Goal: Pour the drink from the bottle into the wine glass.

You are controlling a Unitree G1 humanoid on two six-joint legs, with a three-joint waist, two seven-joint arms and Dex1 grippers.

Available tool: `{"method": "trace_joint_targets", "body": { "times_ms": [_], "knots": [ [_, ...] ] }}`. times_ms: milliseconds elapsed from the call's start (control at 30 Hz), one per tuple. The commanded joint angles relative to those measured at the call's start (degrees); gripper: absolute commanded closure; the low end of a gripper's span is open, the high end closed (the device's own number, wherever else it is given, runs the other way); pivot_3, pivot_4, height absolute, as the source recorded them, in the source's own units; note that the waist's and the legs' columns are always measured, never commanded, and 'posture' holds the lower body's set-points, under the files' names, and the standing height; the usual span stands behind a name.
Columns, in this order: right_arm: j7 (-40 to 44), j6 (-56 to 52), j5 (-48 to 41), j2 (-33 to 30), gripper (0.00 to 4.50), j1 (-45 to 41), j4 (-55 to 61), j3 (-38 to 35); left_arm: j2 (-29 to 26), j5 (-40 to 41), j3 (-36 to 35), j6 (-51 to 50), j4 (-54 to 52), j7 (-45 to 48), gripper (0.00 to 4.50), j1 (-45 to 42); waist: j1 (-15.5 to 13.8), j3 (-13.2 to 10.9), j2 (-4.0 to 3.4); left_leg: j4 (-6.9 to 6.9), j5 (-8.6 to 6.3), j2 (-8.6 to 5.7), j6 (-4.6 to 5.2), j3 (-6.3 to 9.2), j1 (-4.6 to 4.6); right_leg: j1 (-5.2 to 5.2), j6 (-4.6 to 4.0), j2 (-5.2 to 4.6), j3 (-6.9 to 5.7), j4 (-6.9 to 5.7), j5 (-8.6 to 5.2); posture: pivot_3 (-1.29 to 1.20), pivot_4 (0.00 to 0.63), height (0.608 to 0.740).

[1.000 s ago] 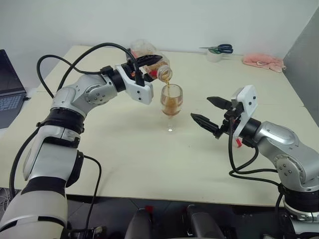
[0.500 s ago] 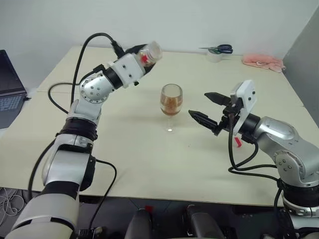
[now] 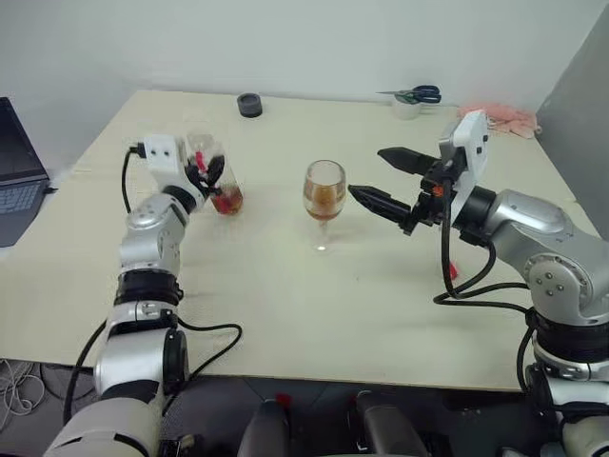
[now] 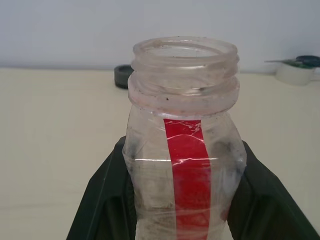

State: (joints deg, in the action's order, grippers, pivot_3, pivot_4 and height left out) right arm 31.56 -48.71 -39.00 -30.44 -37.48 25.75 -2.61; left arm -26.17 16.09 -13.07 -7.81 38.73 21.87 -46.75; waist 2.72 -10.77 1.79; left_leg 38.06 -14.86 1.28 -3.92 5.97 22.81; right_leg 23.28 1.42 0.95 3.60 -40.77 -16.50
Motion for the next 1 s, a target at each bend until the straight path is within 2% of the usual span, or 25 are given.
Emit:
{"method": "trace_joint_targets", "body": {
  "times_ms": [33, 233, 500, 767, 900, 1000],
  "knots": [
    [1.50, 0.26, -0.42, -0.96, 0.00, -1.70, 0.15, -0.13, -0.16, -1.55, -0.74, 2.37, -3.97, -2.58, 1.79, 0.62, -0.04, 0.00, 0.00, 0.00, 0.00, -0.03, 0.00, -0.01, 0.00, 0.00, 0.00, -0.01, 0.02, 0.00, 0.00, 0.00, 0.150, 0.740],
    [2.75, 0.52, -0.25, -1.21, 0.00, -2.86, -1.14, 0.70, -0.14, -2.07, -0.87, 2.32, -6.67, -3.59, 0.02, 2.26, -0.02, 0.00, 0.00, -0.01, 0.00, -0.02, 0.00, -0.02, -0.03, 0.00, 0.00, -0.02, 0.03, -0.02, 0.00, 0.00, 0.150, 0.740],
    [4.02, 0.92, 0.37, -1.06, 0.00, -4.37, -2.77, 1.63, -0.59, -3.36, 0.46, 0.52, -14.11, -3.05, 0.02, 5.35, -0.03, 0.00, 0.00, -0.02, 0.00, -0.03, 0.00, -0.04, -0.02, 0.00, 0.00, -0.02, 0.04, 0.00, 0.00, 0.00, 0.150, 0.740],
    [4.31, 1.23, 0.77, -1.97, 0.00, -4.30, -2.98, 1.51, -4.58, 0.12, -4.59, -9.05, -31.44, -3.59, 0.02, 15.43, 0.35, -0.01, -0.02, -0.09, 0.00, 0.13, 0.00, -0.04, -0.06, 0.01, -0.01, -0.05, 0.07, 0.02, 0.00, 0.00, 0.150, 0.740],
    [5.85, 1.99, 1.50, -4.11, 0.00, -4.43, -4.30, 0.67, -9.82, 6.18, -6.52, -16.56, -43.87, 3.78, 0.02, 22.53, 0.31, -0.03, -0.05, -0.10, 0.00, 0.15, 0.00, -0.03, -0.06, 0.01, -0.01, -0.04, 0.05, 0.03, 0.00, 0.00, 0.150, 0.740],
    [8.98, 2.49, 1.45, -7.81, 0.00, -3.34, -6.72, -1.56, -17.35, 21.32, -13.90, -27.12, -55.88, 13.75, 0.02, 27.74, 0.45, -0.08, -0.09, -0.12, -0.01, 0.17, -0.01, -0.11, -0.04, 0.02, -0.02, -0.02, 0.08, 0.13, -0.01, 0.00, 0.150, 0.740]
  ]
}}
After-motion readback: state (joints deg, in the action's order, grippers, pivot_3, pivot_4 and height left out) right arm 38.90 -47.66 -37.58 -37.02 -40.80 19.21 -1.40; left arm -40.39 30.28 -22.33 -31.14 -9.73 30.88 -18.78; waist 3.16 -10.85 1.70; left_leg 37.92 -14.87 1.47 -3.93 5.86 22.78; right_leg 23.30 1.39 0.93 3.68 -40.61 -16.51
